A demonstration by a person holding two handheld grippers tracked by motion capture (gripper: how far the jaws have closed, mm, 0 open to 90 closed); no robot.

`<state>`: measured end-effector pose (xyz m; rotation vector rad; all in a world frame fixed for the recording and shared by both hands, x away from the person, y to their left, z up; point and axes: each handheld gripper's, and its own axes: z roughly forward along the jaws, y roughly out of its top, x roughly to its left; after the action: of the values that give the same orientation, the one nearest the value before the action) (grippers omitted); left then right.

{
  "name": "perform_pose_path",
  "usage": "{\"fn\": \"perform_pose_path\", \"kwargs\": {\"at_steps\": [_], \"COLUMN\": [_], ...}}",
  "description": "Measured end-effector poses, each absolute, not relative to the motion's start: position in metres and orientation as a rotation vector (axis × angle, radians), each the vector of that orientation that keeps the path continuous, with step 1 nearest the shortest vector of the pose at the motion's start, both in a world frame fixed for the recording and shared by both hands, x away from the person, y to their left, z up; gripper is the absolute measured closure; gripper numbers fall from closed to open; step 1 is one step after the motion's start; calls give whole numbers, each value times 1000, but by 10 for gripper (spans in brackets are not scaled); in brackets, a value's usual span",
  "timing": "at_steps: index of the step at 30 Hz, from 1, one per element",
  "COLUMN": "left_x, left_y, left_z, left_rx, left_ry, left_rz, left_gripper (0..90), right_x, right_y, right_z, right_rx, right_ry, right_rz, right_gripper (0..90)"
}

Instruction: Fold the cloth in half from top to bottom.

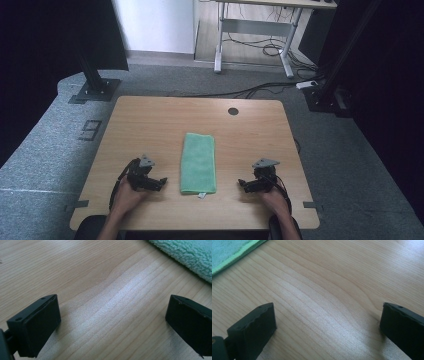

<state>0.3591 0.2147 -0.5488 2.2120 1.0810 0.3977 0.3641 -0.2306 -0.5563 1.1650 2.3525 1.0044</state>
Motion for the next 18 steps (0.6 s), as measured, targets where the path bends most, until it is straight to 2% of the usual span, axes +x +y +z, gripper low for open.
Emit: {"fn": "perform_pose_path", "kwargs": {"at_steps": [5,18], "left_x": [362,369], "left_y": [213,212], "left_z": [-547,-535], "left_rx": [2219,2211], "left_ry": [1086,1078], "left_rz": [394,382], "left_gripper": [11,97], "right_x": [365,370], "right_y": [-232,-230], "right_z": [-554,-542], "right_rx": [1186,1168], "right_ry": [2356,2360], "right_rz": [1051,1095], "right_gripper": [37,45]}}
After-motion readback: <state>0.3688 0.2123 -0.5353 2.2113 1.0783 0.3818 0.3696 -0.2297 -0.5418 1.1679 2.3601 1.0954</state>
